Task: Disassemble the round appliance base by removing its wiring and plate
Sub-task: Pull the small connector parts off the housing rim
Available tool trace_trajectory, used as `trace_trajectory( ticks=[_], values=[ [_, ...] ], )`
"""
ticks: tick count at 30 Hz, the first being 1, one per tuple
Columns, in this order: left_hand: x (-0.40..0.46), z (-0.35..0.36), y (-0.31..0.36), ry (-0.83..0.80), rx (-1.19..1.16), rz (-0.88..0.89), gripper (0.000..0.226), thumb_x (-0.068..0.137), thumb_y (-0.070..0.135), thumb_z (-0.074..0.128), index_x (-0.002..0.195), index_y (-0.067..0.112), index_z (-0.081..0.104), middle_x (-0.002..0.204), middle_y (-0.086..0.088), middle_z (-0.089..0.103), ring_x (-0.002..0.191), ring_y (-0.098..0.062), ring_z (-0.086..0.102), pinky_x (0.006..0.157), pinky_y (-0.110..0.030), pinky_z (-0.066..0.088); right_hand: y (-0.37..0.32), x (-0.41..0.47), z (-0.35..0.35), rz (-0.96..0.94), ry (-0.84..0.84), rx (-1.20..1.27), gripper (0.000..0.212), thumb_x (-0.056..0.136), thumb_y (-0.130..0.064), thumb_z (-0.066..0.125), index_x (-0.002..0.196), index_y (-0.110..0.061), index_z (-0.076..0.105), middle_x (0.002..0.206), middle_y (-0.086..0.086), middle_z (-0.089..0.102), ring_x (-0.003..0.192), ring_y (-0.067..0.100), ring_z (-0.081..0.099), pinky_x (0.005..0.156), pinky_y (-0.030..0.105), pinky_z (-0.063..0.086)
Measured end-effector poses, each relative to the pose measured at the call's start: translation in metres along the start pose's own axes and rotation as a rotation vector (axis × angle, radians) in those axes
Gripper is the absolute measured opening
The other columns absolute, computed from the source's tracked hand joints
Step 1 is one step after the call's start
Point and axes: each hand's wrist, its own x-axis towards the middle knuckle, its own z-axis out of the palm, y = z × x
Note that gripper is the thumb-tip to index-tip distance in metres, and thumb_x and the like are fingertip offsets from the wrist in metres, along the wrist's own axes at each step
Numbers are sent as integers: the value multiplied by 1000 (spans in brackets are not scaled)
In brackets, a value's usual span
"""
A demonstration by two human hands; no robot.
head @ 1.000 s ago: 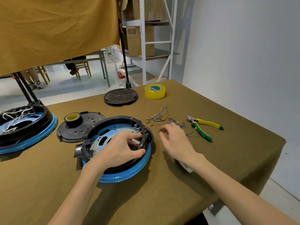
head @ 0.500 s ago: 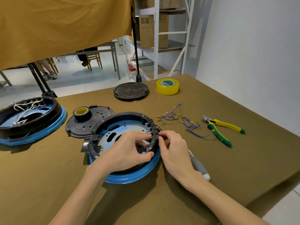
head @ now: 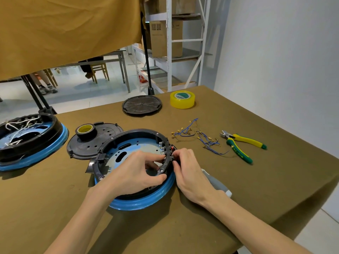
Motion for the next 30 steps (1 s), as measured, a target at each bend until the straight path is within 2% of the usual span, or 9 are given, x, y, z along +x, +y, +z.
trace_trajectory(
  ticks=[3,6,10,13,15,19,24,27,30],
  values=[
    [1,0,-1,-11,1,42,48,84,46,71,131,51,62,100,25,75,93,-6,72,87,-33,60,-2,-1,-1,-19,18,-11,11,105,-7,48,114,-5,54,107,-2,47,99,14,45,85,21,40],
    [-1,1,0,7,-23,79,43,85,37,73,119,60,61,104,30,73,95,0,72,86,-25,60,-3,-1,1,-9,50,-5,11,104,-5,49,113,-4,55,105,-2,47,97,15,47,84,20,40],
    [-2,0,-2,46,-42,80,42,81,37,76,114,59,61,105,33,71,96,6,70,85,-19,59,-4,-1,8,-12,130,-66,11,102,-7,51,111,-6,56,104,-5,46,94,13,49,80,25,42],
    [-1,1,-1,20,-51,93,39,83,33,74,115,53,67,102,28,74,94,4,72,81,-14,57,-4,-1,11,-43,174,-115,9,99,-8,51,108,-7,55,101,-8,43,90,12,47,76,24,41],
    [0,1,0,13,-52,91,37,83,33,74,116,48,70,100,28,74,93,5,72,80,-12,57,-4,1,12,-51,162,-123,9,99,-8,51,108,-7,54,100,-8,43,89,13,46,75,26,41],
    [1,0,0,18,-48,89,35,82,34,75,109,55,66,100,34,72,93,8,70,76,-6,53,-1,2,9,-57,104,-126,11,101,-8,50,111,-5,54,104,-1,48,93,15,46,78,30,44],
    [1,1,-1,-4,-39,78,33,84,33,72,117,39,73,99,25,75,92,4,72,80,-10,55,4,7,0,-71,20,-77,12,102,-12,51,113,-8,53,106,-2,50,96,10,46,83,23,42],
    [1,2,-1,-21,-24,84,34,86,32,70,120,36,73,97,21,76,92,0,72,83,-17,57,3,6,2,-98,30,-131,10,102,-10,49,111,-6,53,104,0,49,93,11,44,80,24,41],
    [1,2,-2,-24,-12,84,30,88,32,69,118,35,74,96,20,76,91,-1,72,82,-21,59,5,9,-2,-144,-9,-156,9,101,-9,50,109,-3,52,102,-1,45,90,9,39,79,20,34]
  ],
)
